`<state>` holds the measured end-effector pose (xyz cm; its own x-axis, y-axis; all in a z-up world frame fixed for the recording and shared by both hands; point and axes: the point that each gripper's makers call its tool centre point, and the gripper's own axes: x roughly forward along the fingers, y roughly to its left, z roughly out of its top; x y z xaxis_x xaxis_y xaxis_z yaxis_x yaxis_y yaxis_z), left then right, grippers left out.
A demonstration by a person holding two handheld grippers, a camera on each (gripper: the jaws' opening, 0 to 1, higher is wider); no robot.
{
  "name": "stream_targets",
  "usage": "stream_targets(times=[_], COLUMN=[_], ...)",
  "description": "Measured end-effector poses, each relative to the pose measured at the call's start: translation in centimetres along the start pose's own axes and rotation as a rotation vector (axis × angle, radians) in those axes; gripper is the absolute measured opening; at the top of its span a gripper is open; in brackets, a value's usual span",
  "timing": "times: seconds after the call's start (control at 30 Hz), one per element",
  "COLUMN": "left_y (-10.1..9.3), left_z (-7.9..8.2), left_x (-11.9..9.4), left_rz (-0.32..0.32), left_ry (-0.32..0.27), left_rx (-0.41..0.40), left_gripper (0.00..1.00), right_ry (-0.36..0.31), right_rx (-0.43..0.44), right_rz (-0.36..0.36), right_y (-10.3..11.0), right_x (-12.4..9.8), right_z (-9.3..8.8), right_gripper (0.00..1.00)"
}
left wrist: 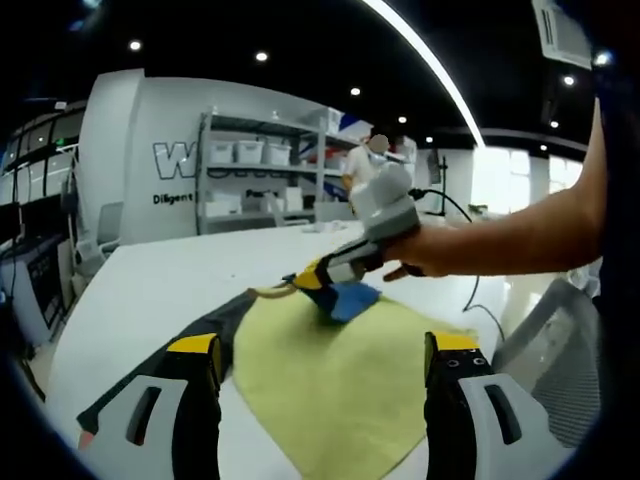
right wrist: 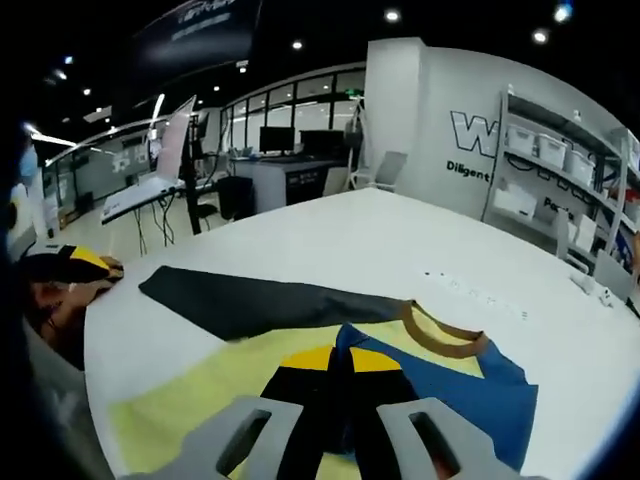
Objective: Fold the garment on the visible template until the final outline fits inside the template.
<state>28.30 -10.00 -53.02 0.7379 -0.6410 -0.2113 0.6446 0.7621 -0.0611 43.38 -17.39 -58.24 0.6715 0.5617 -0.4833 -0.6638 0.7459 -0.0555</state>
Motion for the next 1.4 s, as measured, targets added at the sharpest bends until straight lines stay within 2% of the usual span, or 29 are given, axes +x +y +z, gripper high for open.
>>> stream_targets(times=[0.1, 0.33, 0.5, 0.73, 0.83, 0.97, 1.07, 1.1, 1.13, 1.23, 1.33, 1.4], left_y=[0.1, 0.1, 0.1, 0.2, 0.2, 0.1, 0.1, 0.0, 0.0, -0.1, -0.1, -0.1], left_z=[0.0, 0.0, -0.1, -0.1, -0.1, -0.1, -0.2, -0.2, -0.2, -0.3, -0.3, -0.3], left_x=[0.0, 0.0, 0.1, 0.0, 0.0, 0.0, 0.0, 0.1, 0.1, 0.1, 0.0, 0.1], left_rz=[0.001, 0.000, 0.000, 0.001, 0.001, -0.001, -0.004, -0.005, -0.007, -0.008, -0.009, -0.009], left_ry=[0.000, 0.002, 0.002, 0.005, 0.005, 0.005, 0.007, 0.009, 0.010, 0.011, 0.012, 0.013], left_rx=[-0.001, -0.004, -0.008, -0.009, -0.010, -0.009, -0.006, -0.005, -0.005, -0.005, -0.006, -0.006], left_gripper=[0.78, 0.78, 0.78, 0.77, 0.77, 0.77, 0.77, 0.77, 0.77, 0.77, 0.77, 0.77], right_ry=[0.018, 0.050, 0.054, 0.067, 0.054, 0.052, 0.086, 0.134, 0.155, 0.171, 0.239, 0.254], right_rx=[-0.026, 0.014, 0.025, 0.045, 0.056, 0.033, 0.024, 0.021, 0.012, 0.004, 0.004, -0.003], right_rz=[0.007, 0.003, 0.021, 0.058, 0.074, 0.064, 0.058, 0.073, 0.088, 0.118, 0.147, 0.146], right_y=[0.5, 0.1, 1.0, 2.6, 3.1, 2.7, 2.1, 2.4, 2.8, 4.2, 5.2, 5.4], right_x=[0.4, 1.1, 1.8, 3.1, 3.2, 3.0, 3.1, 3.0, 3.1, 3.4, 3.5, 3.5], right_z=[-0.6, -2.2, -2.2, -3.0, -2.7, -2.6, -3.7, -4.8, -5.4, -6.6, -8.4, -9.0], right_gripper=[0.01, 0.01, 0.01, 0.02, 0.07, 0.01, 0.00, 0.00, 0.00, 0.00, 0.00, 0.00])
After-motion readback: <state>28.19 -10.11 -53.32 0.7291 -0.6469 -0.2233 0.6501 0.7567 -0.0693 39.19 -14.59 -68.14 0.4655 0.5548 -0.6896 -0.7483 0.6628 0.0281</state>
